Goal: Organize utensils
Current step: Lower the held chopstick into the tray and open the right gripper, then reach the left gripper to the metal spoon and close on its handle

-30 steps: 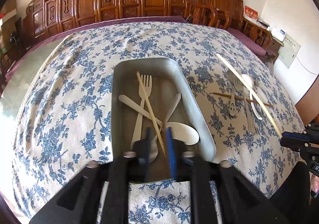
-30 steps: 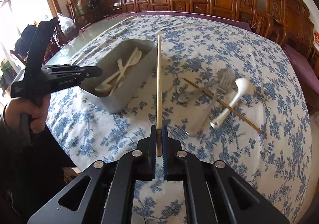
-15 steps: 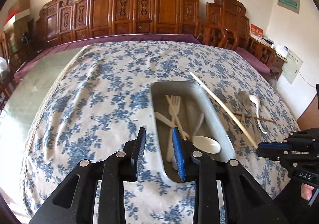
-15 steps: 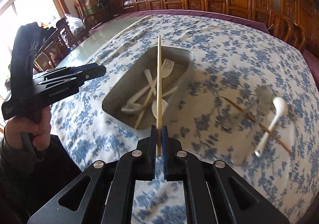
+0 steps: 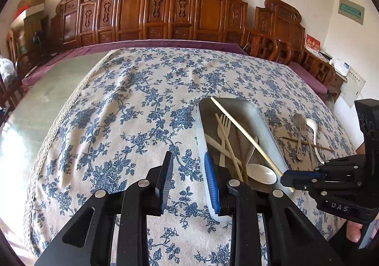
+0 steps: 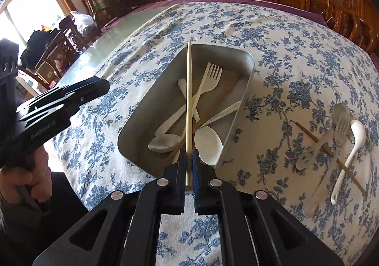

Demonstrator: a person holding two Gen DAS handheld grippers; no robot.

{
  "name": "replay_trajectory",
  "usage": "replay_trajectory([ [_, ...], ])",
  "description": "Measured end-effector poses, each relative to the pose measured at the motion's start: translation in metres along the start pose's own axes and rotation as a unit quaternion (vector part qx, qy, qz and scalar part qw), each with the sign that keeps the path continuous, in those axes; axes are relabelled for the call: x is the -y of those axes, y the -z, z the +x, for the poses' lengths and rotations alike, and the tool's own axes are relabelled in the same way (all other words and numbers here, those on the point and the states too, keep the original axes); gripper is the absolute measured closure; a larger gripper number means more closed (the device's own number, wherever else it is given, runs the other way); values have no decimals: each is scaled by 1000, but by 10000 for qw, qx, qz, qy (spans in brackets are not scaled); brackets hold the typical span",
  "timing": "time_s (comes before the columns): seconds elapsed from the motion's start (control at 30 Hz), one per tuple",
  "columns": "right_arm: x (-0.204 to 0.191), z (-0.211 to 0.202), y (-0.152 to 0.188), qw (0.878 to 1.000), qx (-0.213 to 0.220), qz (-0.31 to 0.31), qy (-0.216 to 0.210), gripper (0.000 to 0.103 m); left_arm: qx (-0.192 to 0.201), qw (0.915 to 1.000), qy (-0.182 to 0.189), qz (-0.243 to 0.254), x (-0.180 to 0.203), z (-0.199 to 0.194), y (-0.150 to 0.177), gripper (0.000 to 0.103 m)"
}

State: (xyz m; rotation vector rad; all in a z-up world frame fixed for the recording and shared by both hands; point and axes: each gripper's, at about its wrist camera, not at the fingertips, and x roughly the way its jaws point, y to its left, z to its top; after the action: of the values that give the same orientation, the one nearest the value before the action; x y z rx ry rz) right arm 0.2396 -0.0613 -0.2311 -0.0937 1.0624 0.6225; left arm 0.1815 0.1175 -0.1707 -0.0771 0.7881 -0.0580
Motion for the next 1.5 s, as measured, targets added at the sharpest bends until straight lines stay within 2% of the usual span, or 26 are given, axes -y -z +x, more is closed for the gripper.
replay_trajectory([
  [0.37,-4,24,-7,9995,-185,56,264,95,-6,10000,25,10,1,1,1,77],
  [0.6,-1,12,-4,10000,61,34,36,95,-9,10000,74,35,7,2,2,77],
  [0.7,4,-5,0,9995,276,-27,119,95,-9,9999,142,80,14,1,3,77],
  [0.8,16,-25,8,9986,487,5,217,95,4,9997,226,126,23,1,4,77],
  [0.9,32,-45,18,9966,640,-32,512,95,74,9993,312,166,34,0,3,77],
  [1.13,78,-78,44,9918,773,81,1013,95,172,9987,406,266,59,-3,3,77],
  [1.37,131,-91,74,9881,645,223,1380,95,76,9979,368,530,85,4,10,74],
  [1.5,154,-94,87,9869,570,401,1454,94,62,9972,433,609,98,3,12,70],
])
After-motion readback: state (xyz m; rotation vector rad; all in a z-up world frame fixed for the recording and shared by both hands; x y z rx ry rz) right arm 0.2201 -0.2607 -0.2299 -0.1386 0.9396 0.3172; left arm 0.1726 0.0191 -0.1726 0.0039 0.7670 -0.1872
